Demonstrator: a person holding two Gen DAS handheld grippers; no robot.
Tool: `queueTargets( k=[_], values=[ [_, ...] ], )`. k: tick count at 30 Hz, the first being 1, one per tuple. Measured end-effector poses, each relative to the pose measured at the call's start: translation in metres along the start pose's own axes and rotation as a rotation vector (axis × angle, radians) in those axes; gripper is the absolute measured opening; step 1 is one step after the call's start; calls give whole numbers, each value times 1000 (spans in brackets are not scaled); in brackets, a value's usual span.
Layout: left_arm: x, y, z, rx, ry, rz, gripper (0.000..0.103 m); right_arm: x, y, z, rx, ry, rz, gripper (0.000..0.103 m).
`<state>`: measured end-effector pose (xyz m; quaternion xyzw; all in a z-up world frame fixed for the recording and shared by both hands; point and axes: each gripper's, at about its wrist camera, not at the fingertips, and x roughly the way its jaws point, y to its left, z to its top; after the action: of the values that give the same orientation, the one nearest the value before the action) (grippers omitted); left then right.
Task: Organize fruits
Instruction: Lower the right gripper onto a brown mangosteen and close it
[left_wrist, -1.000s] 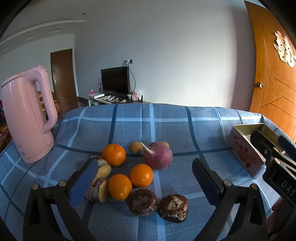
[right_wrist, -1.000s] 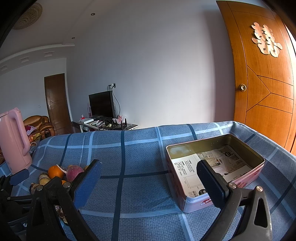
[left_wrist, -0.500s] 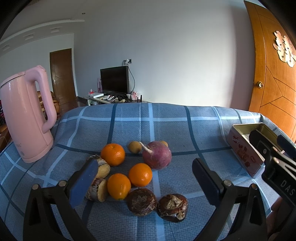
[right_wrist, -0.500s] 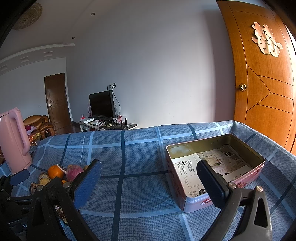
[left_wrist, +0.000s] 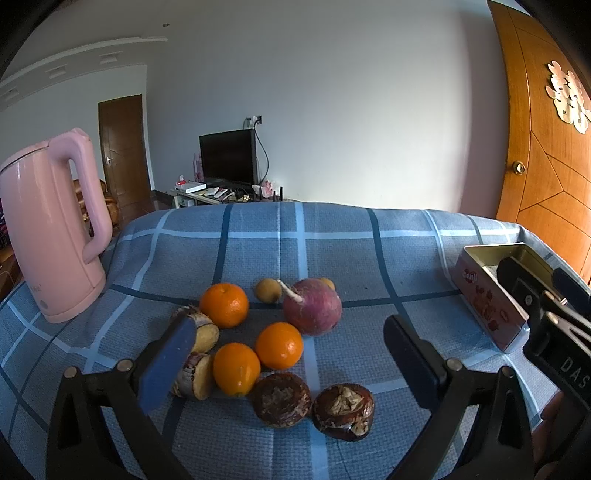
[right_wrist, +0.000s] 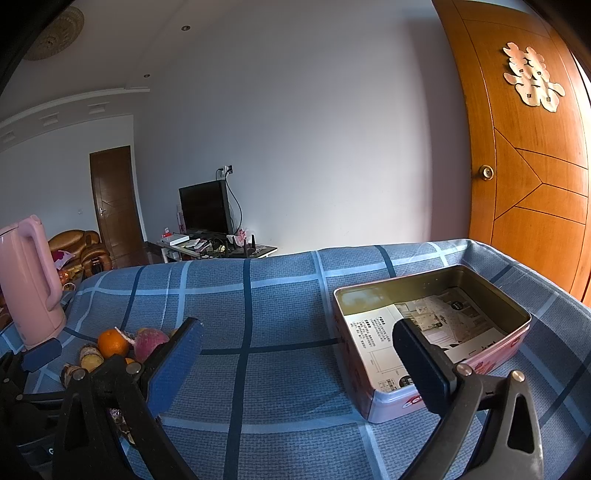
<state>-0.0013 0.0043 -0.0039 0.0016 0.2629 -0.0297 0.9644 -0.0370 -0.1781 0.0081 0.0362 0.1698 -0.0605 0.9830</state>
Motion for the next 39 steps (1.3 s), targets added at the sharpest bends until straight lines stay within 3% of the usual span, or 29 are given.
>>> queueTargets(
  k=[10,15,19,23,26,29,33,35,39],
  values=[
    [4,12,6,15,38,12,103,1,1,-1,4,13,16,102],
    [-3,59,24,-54,11,119,103,5,2,0,5,53,73,101],
    [-10,89,29,-83,-18,188,103,19,13,-4,5,179,230,82],
    [-9,107,27,-81,12,172,102,36,35,-16,-9,341,409,63],
    [-2,119,23,-89,47,157,97,40,56,-27,-55,430,512,62],
    [7,129,16,-137,112,124,91,38,77,-37,-115,464,571,62],
    [11,129,13,-187,146,54,90,42,95,-42,-178,511,588,62],
    [11,122,12,-169,143,26,88,48,104,-46,-205,539,585,52],
    [9,107,6,-136,145,-18,88,59,106,-50,-217,588,581,47]
  ],
)
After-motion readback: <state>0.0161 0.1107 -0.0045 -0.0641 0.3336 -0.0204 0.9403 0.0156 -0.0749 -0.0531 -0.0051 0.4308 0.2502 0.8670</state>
